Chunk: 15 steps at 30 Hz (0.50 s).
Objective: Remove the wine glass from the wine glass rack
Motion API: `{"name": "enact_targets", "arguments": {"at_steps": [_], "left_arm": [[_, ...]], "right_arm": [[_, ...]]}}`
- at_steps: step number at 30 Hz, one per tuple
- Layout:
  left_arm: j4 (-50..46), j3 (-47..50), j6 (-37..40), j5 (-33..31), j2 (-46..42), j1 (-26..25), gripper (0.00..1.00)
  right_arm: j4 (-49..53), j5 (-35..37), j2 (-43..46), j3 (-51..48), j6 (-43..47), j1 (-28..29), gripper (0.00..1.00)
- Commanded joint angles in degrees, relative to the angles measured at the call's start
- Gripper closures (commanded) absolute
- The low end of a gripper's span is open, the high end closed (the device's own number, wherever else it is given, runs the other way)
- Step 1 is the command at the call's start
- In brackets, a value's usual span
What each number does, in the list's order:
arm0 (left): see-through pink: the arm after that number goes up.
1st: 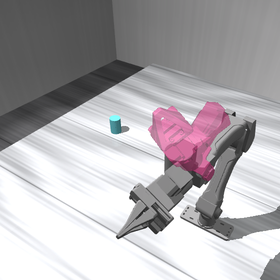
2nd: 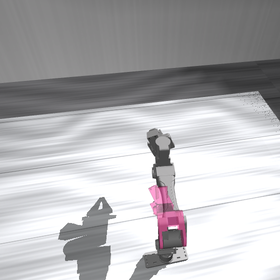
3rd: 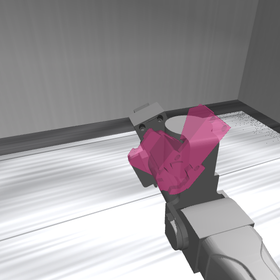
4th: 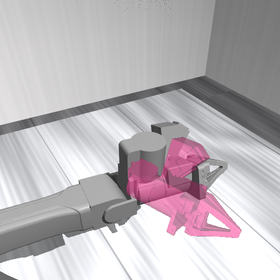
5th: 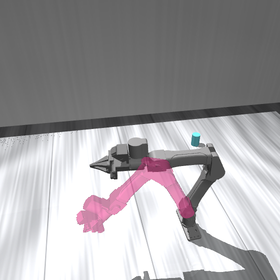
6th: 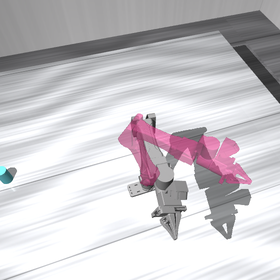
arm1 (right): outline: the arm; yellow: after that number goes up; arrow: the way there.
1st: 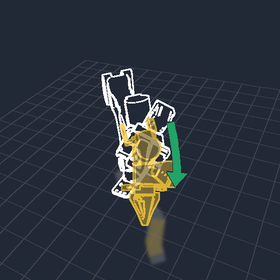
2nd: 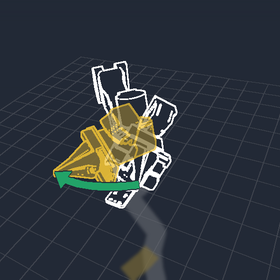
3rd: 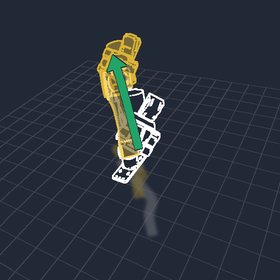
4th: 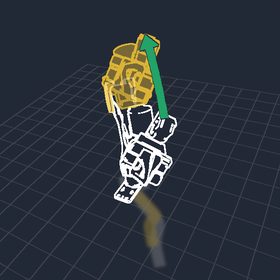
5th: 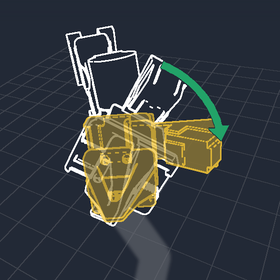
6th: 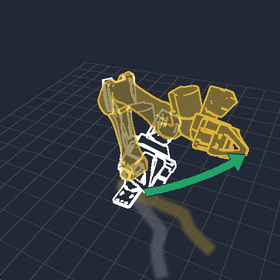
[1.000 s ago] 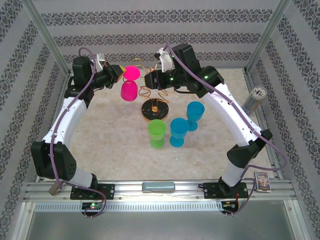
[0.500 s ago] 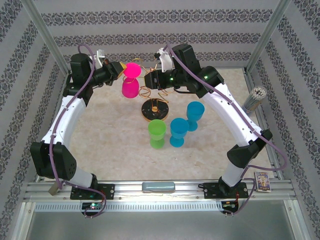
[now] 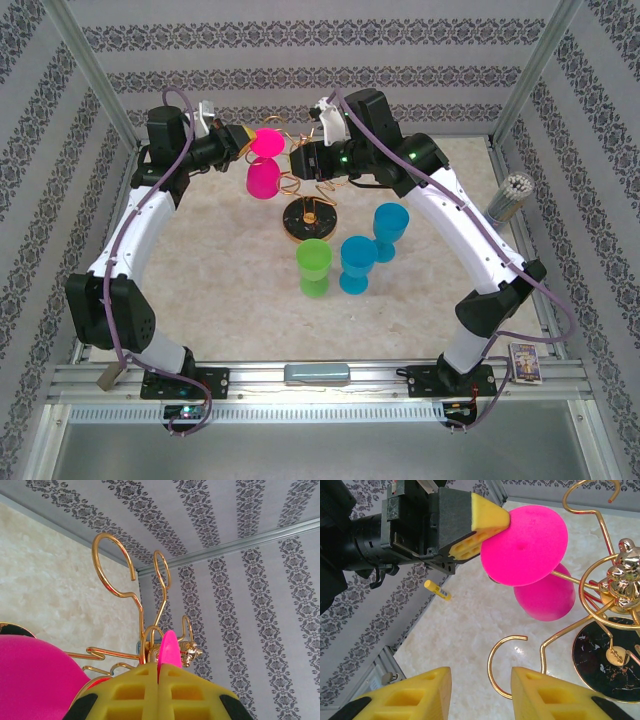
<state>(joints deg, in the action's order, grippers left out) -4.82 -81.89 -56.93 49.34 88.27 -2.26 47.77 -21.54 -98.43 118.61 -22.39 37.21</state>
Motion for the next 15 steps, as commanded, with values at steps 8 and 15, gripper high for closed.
{"name": "enact_targets", "arguments": {"at_steps": [8, 15], "left_arm": [[-1.13, -3.45, 2.66, 1.07, 0.76, -0.73, 1.00], [-1.85, -5.24, 3.05, 1.31, 2.12, -1.08, 1.00]], "right_arm": [[-0.92, -0.04, 1.71, -0.54, -0.49, -0.73, 0.63], [-1.09, -0.07, 2.02, -0.98, -0.48, -0.80, 0.63]]}}
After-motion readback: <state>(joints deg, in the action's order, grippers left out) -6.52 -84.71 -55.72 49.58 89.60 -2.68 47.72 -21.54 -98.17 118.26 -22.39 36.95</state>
